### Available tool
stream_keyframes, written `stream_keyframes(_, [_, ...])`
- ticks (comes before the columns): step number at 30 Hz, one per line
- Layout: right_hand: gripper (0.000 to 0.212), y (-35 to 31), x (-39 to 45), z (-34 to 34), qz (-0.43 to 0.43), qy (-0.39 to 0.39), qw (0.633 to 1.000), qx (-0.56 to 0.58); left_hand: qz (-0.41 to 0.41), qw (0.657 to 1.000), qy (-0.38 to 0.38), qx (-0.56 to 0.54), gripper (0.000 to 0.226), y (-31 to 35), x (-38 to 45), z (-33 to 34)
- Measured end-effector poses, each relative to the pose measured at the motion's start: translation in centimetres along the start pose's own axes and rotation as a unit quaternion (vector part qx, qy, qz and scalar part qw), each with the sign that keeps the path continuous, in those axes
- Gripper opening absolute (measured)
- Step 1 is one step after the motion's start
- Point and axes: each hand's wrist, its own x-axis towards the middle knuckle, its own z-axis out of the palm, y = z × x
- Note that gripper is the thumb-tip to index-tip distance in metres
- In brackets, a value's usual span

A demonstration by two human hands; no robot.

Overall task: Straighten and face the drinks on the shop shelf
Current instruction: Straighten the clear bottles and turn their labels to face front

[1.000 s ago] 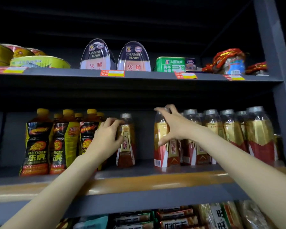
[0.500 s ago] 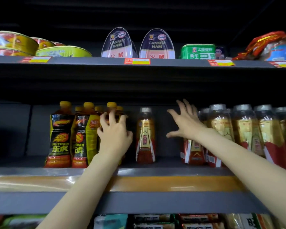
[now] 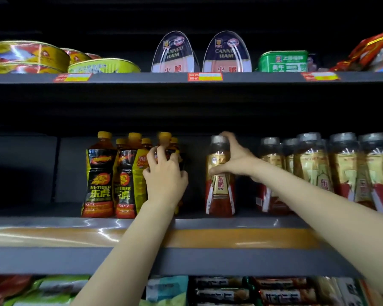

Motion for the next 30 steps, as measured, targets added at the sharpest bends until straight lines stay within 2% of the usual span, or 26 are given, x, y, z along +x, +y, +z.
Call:
stream_keyframes(4, [0.094,-0.1,-4.8,-4.3,-0.01,0.027,0.999,0.044,-0.004,1.0,-0.011,0.0,0.041,0.4,-0.1,-0.6])
stream_keyframes(8, [0.09,0.6,-9.1,-6.3,-0.011,0.139,0.976,0.168,-0.015,0.999,-0.047,0.016,0.042,1.8,0.3,-2.5])
stream_keyframes(11, [0.085,0.7,-10.8,-6.7,-0.025,0.216,0.933,0.286,0.012,0.992,-0.048,-0.115,0.038,3.4,0.7,-4.5])
stream_keyframes(13, [0.081,0.2,-11.4,-6.9,-0.023,0.229,0.895,0.382,0.031,0.965,-0.102,-0.24,0.036,5.0,-0.5,-5.8])
stream_keyframes(15, [0.079,-0.3,-11.8,-7.1,-0.024,0.218,0.855,0.47,0.016,0.909,-0.214,-0.356,0.042,6.2,-2.2,-6.9])
stream_keyframes(17, [0.08,-0.6,-12.1,-7.0,-0.032,0.201,0.823,0.53,-0.048,0.797,-0.328,-0.505,0.046,6.6,-3.9,-8.1])
stream_keyframes(18, [0.08,-0.8,-12.2,-6.8,-0.038,0.191,0.81,0.553,-0.079,0.735,-0.35,-0.576,0.05,6.4,-4.4,-8.6])
stream_keyframes(19, [0.08,-0.9,-12.3,-6.7,-0.045,0.178,0.802,0.568,-0.096,0.688,-0.34,-0.634,0.057,6.1,-4.7,-8.8])
stream_keyframes(20, [0.08,-1.0,-12.5,-6.6,-0.049,0.158,0.802,0.573,-0.094,0.668,-0.307,-0.671,0.062,5.8,-5.1,-8.8])
stream_keyframes(21, [0.08,-1.0,-12.7,-6.5,-0.042,0.132,0.811,0.569,-0.072,0.681,-0.261,-0.681,0.064,5.5,-5.5,-8.9])
stream_keyframes(23, [0.086,-1.1,-12.8,-6.3,0.012,0.069,0.823,0.563,0.002,0.755,-0.15,-0.638,0.064,4.8,-5.9,-9.1])
stream_keyframes(24, [0.092,-1.2,-12.8,-6.1,0.05,0.043,0.813,0.579,0.044,0.791,-0.107,-0.601,0.066,4.3,-6.0,-9.5])
stream_keyframes(26, [0.104,-1.6,-12.8,-5.1,0.098,0.018,0.783,0.614,0.132,0.838,-0.09,-0.522,0.076,3.4,-6.1,-10.3])
stream_keyframes(27, [0.107,-1.8,-12.8,-4.5,0.109,0.024,0.783,0.612,0.165,0.852,-0.101,-0.487,0.081,3.0,-6.3,-10.6])
stream_keyframes(30, [0.099,-2.3,-13.0,-3.0,0.079,0.077,0.782,0.613,0.176,0.863,-0.123,-0.457,0.083,2.5,-6.8,-11.0])
